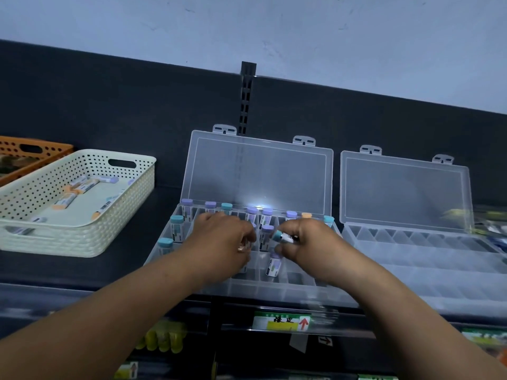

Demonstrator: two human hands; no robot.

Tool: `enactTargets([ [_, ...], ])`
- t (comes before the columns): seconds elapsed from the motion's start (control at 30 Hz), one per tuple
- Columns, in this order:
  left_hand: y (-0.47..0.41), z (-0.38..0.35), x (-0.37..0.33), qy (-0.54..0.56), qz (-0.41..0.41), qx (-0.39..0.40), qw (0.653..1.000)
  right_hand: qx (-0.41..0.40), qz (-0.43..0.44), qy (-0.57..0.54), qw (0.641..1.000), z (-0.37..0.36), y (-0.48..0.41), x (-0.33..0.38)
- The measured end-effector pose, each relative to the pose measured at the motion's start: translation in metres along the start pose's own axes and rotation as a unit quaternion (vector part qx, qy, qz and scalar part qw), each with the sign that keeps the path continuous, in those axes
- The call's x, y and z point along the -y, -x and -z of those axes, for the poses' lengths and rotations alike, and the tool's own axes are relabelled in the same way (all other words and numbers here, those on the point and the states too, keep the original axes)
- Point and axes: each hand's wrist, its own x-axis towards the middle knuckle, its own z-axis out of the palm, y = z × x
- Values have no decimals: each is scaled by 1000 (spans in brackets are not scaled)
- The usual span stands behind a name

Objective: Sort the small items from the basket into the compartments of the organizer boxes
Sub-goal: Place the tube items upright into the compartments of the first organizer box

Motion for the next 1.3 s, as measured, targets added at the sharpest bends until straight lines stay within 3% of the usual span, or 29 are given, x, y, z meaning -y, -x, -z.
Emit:
enactTargets([
  [0.1, 2, 9, -6, 42, 5, -27, 999, -24, 16, -46, 999, 9, 4, 0],
  [0.27, 6, 34, -36, 285, -19, -37, 958, 3, 14, -168, 986, 22, 16, 9],
  [0.43, 3, 35, -47, 331, 3, -23, 943, 35, 15, -248, 968, 31, 26, 13],
  [0.57, 2, 36, -50, 425, 58, -32, 903, 30, 21, -279, 960, 38, 32, 11],
  [0.67, 1, 35, -56, 482, 90, -3, 872, 20, -9, -411, 911, 36, 35, 8],
  [0.77, 2, 35, -62, 494, 102, 5, 864, 28, -30, -495, 868, 33, 38, 5],
  [0.83, 1, 33, -64, 514, 111, -3, 851, 19, -23, -476, 879, 31, 40, 3],
  [0.97, -2, 33, -66, 537, 119, -26, 835, -39, 6, -328, 944, 35, 42, -1],
  [1.17, -2, 26, -70, 471, 61, -19, 880, -90, 68, -235, 965, 47, 41, -1],
  [1.3, -1, 22, -62, 317, 44, -35, 947, -95, 54, -129, 986, 49, 38, -9],
])
